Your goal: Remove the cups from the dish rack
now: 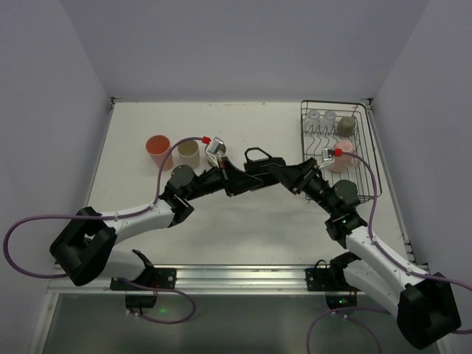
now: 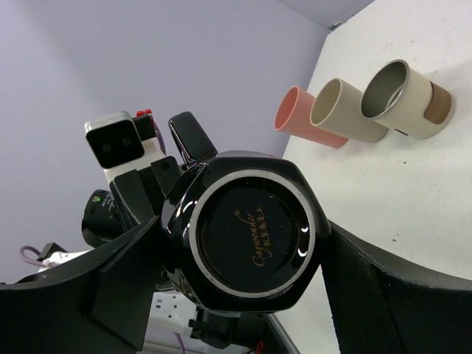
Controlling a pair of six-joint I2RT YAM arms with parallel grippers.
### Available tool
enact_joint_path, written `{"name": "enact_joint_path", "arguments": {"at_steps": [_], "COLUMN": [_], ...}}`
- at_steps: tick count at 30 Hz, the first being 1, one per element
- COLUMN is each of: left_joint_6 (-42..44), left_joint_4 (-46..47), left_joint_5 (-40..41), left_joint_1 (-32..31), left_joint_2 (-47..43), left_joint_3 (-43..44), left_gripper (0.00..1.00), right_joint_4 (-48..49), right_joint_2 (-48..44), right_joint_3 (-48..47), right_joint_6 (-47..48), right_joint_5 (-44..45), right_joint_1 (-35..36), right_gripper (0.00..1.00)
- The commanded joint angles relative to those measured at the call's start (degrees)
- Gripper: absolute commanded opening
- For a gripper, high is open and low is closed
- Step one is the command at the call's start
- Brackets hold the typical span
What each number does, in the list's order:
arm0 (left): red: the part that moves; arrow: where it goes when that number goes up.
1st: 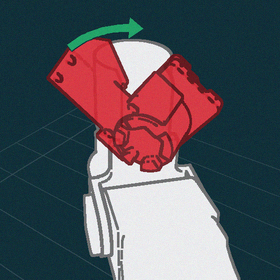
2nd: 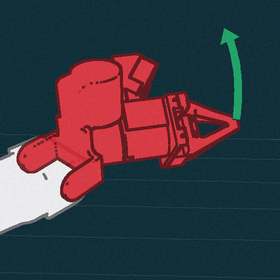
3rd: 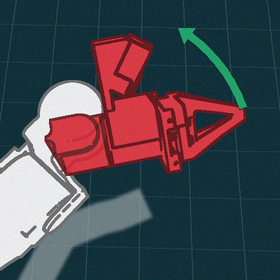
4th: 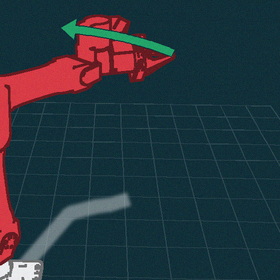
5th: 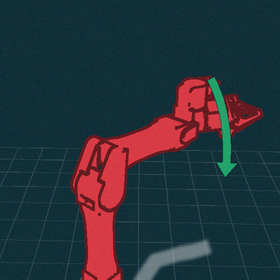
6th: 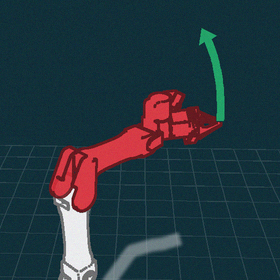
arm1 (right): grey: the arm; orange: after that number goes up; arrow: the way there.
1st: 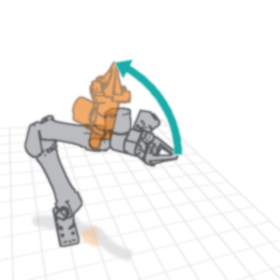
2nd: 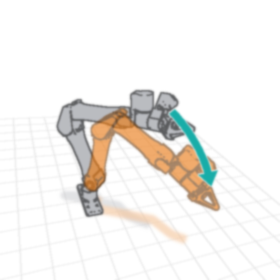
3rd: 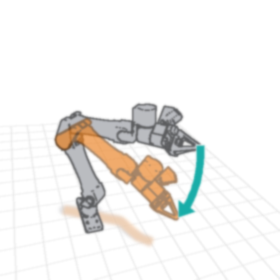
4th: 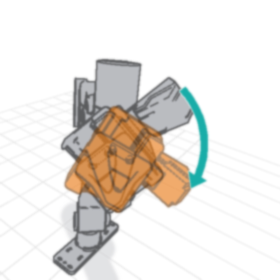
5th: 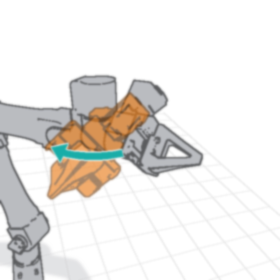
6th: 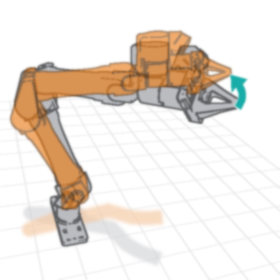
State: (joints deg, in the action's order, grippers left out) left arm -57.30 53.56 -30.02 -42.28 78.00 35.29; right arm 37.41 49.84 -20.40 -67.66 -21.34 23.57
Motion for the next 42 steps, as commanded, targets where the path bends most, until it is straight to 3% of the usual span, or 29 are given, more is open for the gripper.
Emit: {"name": "enact_joint_path", "arguments": {"at_steps": [1,4,6,7,12,17,19,25,30,33,42], "left_joint_6": [4.3,8.6,12.6,17.9,29.2,36.7,40.3,46.7,49.5,50.8,52.2], "left_joint_4": [3.0,-3.0,-10.9,-19.7,-38.5,-61.6,-71.8,-92.2,-103.6,-108.6,-111.3], "left_joint_5": [1.3,3.0,5.7,9.5,19.0,26.1,29.6,33.7,35.2,34.9,37.1], "left_joint_1": [-0.8,-0.8,-0.8,-0.9,-1.0,-1.0,-1.1,-0.6,0.0,0.5,1.5], "left_joint_2": [-3.6,-7.1,-9.5,-11.5,-11.2,4.0,12.8,32.5,44.7,50.2,52.3], "left_joint_3": [1.1,0.9,3.4,4.6,16.0,33.4,44.7,71.1,90.3,97.3,93.4], "left_gripper": [0.00,0.00,0.00,0.00,0.00,0.00,0.00,0.00,0.00,0.00,0.00], "right_joint_4": [6.1,1.5,-6.6,-10.0,-26.8,-35.3,-37.2,-43.3,-47.6,-48.4,-47.3], "right_joint_2": [-0.5,-2.3,-4.8,-5.6,-8.9,-10.1,-11.3,-15.9,-18.9,-20.6,-19.7], "right_joint_3": [-0.1,-0.5,-2.1,-3.0,-6.1,-8.5,-9.1,-9.0,-9.5,-9.1,-8.1], "right_joint_6": [2.4,5.4,8.4,12.4,21.7,26.3,27.3,30.6,33.1,33.8,34.0], "right_joint_5": [-1.7,0.7,3.0,6.0,17.6,21.3,22.6,25.0,25.8,25.3,23.3], "right_joint_1": [0.7,0.7,0.7,0.7,0.6,0.6,0.7,0.7,0.7,0.8,0.8], "right_gripper": [0.73,0.99,0.99,0.99,0.99,0.99,0.99,0.99,0.99,0.99,0.99]}}
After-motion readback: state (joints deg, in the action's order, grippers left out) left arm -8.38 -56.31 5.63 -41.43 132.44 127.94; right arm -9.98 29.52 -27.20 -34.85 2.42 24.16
